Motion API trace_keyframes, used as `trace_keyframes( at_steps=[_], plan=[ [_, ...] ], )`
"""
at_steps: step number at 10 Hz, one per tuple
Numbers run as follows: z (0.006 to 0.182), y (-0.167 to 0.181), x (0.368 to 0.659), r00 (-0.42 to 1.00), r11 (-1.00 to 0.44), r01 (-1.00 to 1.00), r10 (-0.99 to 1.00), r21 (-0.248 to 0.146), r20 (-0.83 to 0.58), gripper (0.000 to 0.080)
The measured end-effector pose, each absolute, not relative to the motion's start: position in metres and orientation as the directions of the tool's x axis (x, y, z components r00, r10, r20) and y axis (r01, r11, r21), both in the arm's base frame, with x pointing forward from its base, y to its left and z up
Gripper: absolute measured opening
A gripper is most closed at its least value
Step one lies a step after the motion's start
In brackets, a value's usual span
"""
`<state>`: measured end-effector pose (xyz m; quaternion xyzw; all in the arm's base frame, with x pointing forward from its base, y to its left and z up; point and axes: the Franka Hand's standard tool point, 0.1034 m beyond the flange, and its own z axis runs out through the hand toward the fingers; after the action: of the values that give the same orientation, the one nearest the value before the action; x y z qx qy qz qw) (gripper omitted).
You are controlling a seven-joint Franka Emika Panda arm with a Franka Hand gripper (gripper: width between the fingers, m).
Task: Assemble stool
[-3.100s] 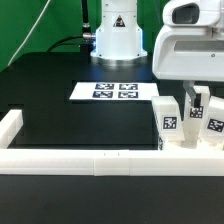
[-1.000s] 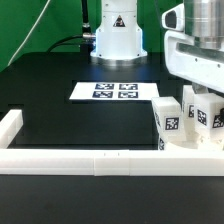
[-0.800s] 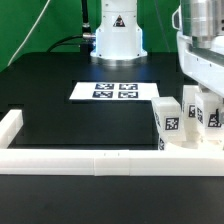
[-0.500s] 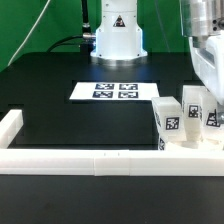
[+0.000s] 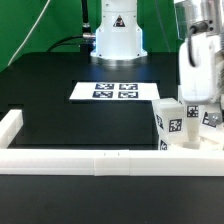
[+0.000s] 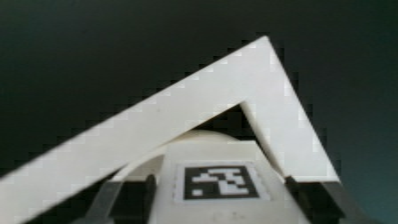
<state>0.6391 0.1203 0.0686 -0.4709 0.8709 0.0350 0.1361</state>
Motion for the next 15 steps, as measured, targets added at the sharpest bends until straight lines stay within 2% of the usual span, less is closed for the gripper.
trace_keyframes(
  at_steps=[4, 6, 7, 8, 9, 10, 11, 12, 13, 14, 15],
  plan=[
    [0.069, 0.120, 0.638, -0.600, 0.636, -0.771, -0.742, -0.031, -0.299, 0.0340],
    [0.069, 0.121, 0.637, -0.582, 0.619, -0.784, -0.756, -0.038, -0.299, 0.0344],
    [0.069, 0.121, 0.638, -0.574, 0.611, -0.790, -0.762, -0.042, -0.299, 0.0555],
    [0.077, 0.122, 0.639, -0.561, 0.602, -0.797, -0.768, -0.051, -0.308, 0.0555],
    [0.091, 0.125, 0.640, -0.549, 0.596, -0.801, -0.771, -0.061, -0.322, 0.0631],
    [0.100, 0.126, 0.642, -0.526, 0.578, -0.813, -0.783, -0.075, -0.332, 0.0644],
    [0.099, 0.126, 0.642, -0.508, 0.560, -0.824, -0.796, -0.082, -0.329, 0.0644],
    [0.098, 0.126, 0.642, -0.466, 0.519, -0.849, -0.824, -0.099, -0.322, 0.0648],
    [0.098, 0.128, 0.639, -0.363, 0.409, -0.906, -0.882, -0.109, -0.301, 0.0648],
    [0.102, 0.134, 0.639, -0.235, 0.267, -0.960, -0.935, -0.089, -0.266, 0.0649],
    [0.111, 0.137, 0.646, -0.122, 0.154, -0.982, -0.961, -0.112, -0.249, 0.0649]
  ],
)
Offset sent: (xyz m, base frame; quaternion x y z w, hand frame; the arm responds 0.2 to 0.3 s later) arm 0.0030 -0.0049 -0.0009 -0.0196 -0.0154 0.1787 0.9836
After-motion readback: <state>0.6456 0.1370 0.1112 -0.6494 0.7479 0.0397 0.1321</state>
